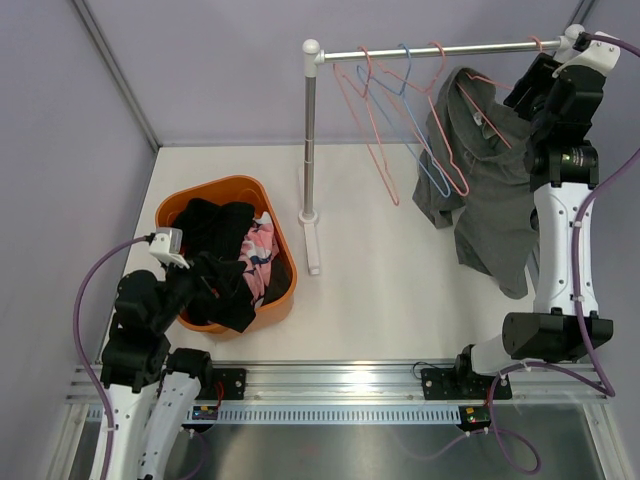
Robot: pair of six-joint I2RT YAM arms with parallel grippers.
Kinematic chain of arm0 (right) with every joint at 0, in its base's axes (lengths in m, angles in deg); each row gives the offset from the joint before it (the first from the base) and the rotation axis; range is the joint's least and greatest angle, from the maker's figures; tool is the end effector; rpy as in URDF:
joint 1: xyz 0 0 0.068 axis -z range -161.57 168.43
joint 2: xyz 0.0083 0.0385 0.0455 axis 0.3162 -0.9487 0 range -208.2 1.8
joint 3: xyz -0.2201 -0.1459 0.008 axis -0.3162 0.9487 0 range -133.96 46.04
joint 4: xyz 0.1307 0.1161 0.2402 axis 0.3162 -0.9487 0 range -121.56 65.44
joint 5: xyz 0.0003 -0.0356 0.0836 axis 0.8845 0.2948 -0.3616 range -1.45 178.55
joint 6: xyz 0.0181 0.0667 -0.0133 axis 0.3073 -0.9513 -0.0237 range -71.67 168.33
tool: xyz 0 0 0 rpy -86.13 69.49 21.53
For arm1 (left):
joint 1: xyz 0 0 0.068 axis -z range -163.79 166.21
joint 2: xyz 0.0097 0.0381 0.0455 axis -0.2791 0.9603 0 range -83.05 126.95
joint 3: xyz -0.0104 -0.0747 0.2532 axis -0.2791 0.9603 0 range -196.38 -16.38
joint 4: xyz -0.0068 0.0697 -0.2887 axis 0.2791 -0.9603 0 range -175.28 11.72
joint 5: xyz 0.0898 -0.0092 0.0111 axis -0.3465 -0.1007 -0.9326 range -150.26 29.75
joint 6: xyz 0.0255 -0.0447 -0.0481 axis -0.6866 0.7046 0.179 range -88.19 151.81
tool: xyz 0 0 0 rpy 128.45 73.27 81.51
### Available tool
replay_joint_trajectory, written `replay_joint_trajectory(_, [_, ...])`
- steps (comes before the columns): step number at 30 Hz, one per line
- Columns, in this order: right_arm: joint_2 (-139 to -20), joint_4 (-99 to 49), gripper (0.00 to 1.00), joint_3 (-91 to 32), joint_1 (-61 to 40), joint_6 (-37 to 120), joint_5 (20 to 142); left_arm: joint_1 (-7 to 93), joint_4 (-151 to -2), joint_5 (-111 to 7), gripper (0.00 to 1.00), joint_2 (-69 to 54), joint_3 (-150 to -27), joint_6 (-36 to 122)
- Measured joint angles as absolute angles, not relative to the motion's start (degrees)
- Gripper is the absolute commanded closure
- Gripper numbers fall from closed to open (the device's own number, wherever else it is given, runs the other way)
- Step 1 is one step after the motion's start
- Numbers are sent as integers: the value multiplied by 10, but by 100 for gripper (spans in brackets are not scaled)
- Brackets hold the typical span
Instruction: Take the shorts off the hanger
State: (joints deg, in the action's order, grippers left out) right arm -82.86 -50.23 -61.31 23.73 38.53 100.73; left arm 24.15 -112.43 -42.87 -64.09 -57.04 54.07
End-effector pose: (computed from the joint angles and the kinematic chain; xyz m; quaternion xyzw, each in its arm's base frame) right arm 0.3614 -0.0457 0.5250 0.1672 0.7053 -0.0500 0.6871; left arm 0.1414 -0.0372 0.3289 -0.0021 0.7765 -0.2750 0.5670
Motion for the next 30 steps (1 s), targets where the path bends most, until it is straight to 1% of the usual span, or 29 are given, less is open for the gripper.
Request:
replay_joint_trajectory(6, [-864,-437,33,-603,256,385,975,250,-1124,-428,1,-647,-570,541])
replay_joint_trajectory(11, [-915,-418,34,-616,256,395,948,258,-1124,-428,1,-650,-570,541])
replay_joint_trajectory(14, [-948,-418,37,-624,256,398,939,260,-1124,-428,1,-650,-570,541])
replay_joint_trajectory(18, [-959,-408,41,-623,256,399,933,260,-1124,-428,1,-650,-570,541])
replay_joint_trajectory(20, [-958,-402,45,-620,256,400,932,260,-1124,-428,1,-650,-570,541])
replay_joint_trajectory(22, [-958,-398,51,-613,256,400,928,260,-1124,-428,1,-650,-570,541])
replay_joint_trajectory(23, [-958,-395,60,-612,256,400,926,260,-1124,-429,1,-650,-570,541])
replay_joint_trajectory(25, [-957,-392,72,-610,256,402,919,260,-1124,-428,1,-650,-570,541])
replay_joint_trajectory(26, [-955,-391,82,-608,256,402,918,260,-1124,-428,1,-650,-570,541])
replay_joint_trajectory(29, [-949,-387,94,-601,256,405,911,260,-1124,-428,1,-650,-570,541])
replay_joint_trajectory(30, [-946,-386,100,-599,256,404,909,260,-1124,-428,1,-650,-570,541])
